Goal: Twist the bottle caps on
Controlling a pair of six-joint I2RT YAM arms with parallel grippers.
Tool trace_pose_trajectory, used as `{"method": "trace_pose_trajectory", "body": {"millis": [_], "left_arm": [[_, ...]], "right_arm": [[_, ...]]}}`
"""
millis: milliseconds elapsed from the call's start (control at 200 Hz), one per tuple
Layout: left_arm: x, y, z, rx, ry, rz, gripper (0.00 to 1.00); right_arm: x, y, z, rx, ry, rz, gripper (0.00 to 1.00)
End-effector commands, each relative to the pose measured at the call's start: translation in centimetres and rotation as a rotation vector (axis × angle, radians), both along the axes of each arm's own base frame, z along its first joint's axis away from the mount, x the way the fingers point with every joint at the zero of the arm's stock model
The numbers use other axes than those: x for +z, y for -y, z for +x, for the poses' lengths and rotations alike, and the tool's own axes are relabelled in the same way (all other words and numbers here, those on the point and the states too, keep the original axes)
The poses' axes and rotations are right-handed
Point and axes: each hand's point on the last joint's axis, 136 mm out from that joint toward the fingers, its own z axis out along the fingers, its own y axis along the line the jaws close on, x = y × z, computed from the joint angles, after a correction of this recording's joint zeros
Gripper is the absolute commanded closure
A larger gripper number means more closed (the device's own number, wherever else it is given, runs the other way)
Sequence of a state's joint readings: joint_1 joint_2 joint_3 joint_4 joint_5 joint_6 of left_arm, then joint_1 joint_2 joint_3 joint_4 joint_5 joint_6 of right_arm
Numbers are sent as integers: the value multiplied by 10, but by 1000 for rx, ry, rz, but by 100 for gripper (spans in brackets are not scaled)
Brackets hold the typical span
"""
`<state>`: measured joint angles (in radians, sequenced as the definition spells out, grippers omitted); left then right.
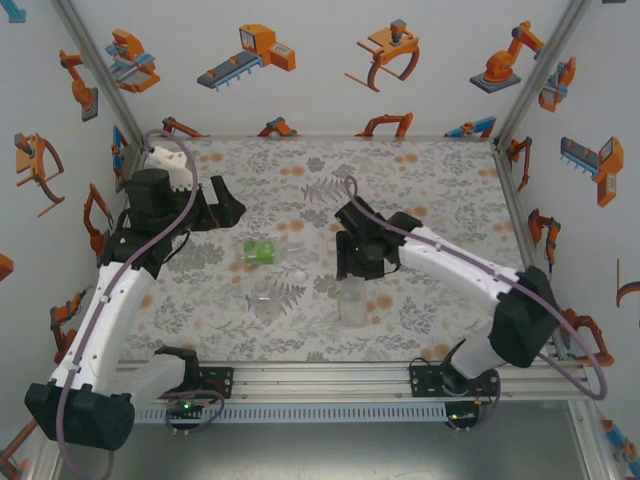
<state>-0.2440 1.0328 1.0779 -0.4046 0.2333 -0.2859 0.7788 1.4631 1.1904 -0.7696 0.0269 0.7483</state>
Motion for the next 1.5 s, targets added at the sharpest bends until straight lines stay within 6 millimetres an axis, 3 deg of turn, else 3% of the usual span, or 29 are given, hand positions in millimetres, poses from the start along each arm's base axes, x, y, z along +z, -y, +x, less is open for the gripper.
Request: {"method": "trace_pose_trajectory", "body": {"millis": [0, 255, 401, 556, 801, 1076, 1242, 1497], "left_arm": [[36, 39, -14, -121, 46, -80, 3], [85, 131, -62, -419, 235, -179, 3], [87, 180, -87, -560, 287, -153, 0], [76, 222, -104, -657, 288, -114, 1], [54, 259, -100, -672, 204, -76, 3], [56, 297, -109, -798, 144, -200, 3], [39, 310, -113, -829, 80, -195, 0], [24, 320, -120, -875, 30, -189, 7]], "right_arm": [[29, 24, 8, -72, 76, 43, 56], [111, 52, 23, -236, 272, 168, 59], [144, 53, 23, -274, 334, 260, 58], [176, 58, 22, -318, 422, 370, 58], [201, 63, 15, -322, 493, 462, 58], [208, 60, 12, -313, 518, 522, 58], [215, 63, 11, -325, 545, 560, 59], [231, 63, 8, -333, 573, 632, 59]]}}
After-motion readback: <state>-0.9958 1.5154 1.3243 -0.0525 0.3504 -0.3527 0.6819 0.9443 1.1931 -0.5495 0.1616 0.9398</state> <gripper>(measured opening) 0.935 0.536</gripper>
